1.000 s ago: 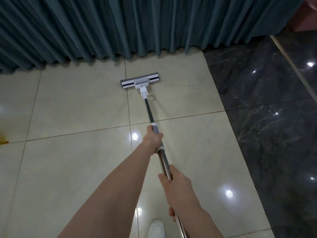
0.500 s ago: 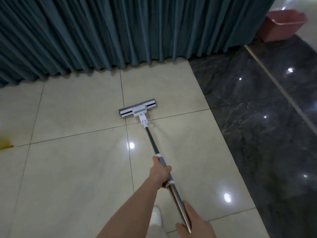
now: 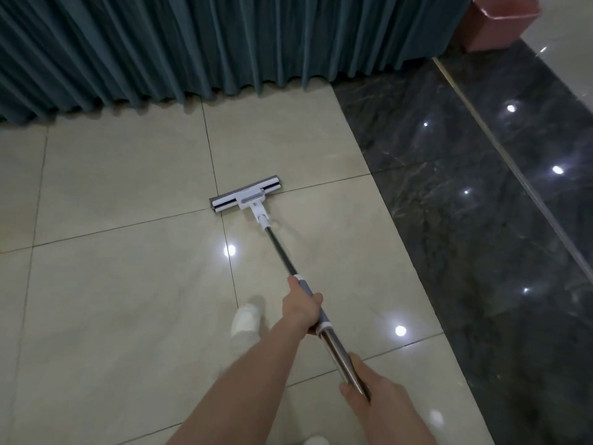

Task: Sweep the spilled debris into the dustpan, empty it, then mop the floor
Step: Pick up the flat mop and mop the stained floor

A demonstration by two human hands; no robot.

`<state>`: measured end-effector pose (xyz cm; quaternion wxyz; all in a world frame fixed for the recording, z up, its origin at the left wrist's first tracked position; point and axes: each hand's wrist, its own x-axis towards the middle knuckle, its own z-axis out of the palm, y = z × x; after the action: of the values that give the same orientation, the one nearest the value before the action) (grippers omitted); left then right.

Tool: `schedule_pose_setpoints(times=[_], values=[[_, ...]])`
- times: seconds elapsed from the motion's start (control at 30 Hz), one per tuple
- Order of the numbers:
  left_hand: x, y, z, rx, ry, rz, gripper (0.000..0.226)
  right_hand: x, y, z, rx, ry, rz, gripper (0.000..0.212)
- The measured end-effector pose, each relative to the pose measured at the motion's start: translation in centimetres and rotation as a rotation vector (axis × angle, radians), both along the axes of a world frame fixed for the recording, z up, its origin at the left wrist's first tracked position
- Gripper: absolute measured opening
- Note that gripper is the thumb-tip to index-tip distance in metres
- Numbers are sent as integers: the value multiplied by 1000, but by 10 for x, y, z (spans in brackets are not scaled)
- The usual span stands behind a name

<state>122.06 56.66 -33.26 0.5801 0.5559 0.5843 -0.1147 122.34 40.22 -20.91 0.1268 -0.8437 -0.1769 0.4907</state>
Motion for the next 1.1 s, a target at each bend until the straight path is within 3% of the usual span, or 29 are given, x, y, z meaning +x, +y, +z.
schedule_pose_setpoints(times=[0.2, 0.63, 0.87, 1.1], values=[[23, 38, -13, 25, -33, -1, 55, 25, 39, -18, -5, -90, -27, 57], [86, 356, -38, 134, -50, 88, 51, 79, 356, -49, 115, -63, -34, 52], [134, 509, -59, 119, -136, 158, 55, 123, 513, -88, 189, -16, -180, 11], [154, 514, -70, 123, -76, 111, 35, 145, 516, -106, 193, 54, -245, 18]])
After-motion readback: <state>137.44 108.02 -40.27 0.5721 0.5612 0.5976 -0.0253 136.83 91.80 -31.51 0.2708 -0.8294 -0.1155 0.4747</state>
